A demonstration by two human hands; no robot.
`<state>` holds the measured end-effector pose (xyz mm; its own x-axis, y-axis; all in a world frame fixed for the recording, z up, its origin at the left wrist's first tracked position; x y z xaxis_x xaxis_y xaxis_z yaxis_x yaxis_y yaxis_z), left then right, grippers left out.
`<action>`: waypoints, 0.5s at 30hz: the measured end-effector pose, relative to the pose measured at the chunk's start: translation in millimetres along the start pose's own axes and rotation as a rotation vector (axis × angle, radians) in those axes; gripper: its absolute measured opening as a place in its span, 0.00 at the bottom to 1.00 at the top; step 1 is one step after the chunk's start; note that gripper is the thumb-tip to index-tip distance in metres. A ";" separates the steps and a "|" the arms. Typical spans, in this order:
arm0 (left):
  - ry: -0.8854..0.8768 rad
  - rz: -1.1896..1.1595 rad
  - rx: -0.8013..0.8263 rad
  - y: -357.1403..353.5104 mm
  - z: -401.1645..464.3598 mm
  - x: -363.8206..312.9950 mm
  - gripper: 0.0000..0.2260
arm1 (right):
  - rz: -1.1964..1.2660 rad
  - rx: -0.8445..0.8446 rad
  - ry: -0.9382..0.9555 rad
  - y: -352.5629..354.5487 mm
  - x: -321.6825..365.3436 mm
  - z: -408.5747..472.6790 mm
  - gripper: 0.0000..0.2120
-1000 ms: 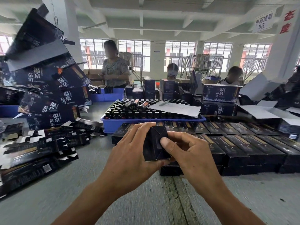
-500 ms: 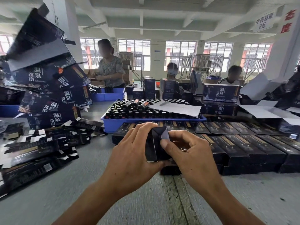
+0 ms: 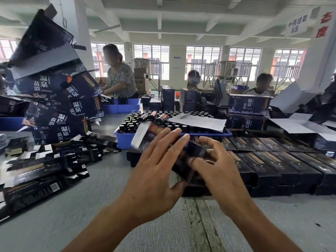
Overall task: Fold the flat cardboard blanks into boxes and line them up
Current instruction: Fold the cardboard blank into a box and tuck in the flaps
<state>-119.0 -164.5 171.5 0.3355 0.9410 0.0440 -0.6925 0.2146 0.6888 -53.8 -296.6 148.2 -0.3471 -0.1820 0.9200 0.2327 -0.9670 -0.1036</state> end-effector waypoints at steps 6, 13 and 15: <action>0.521 -0.453 -0.085 3.7 -7.3 55.3 0.29 | 0.281 0.062 -0.180 1.2 -19.6 7.0 0.23; 0.559 -1.008 -0.137 -2.8 -3.7 66.5 0.24 | 0.100 0.275 -0.217 -23.8 -21.4 -4.0 0.23; 0.508 -0.979 -0.130 1.1 -1.9 63.9 0.24 | 0.064 0.223 -0.131 -18.6 -9.8 -2.0 0.23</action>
<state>-99.4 -103.6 173.7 0.4942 0.3416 -0.7994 -0.3433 0.9215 0.1815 -56.5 -277.2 140.3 -0.2080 -0.2029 0.9569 0.4501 -0.8884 -0.0906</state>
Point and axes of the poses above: each hand's wrist, its own z-axis towards the middle knuckle, its own y-axis out of the back of the hand, x = y × z, the point moved 9 cm from there along z, towards the middle knuckle, and after that the axes turned 14 degrees about z, right-handed, at the moved point
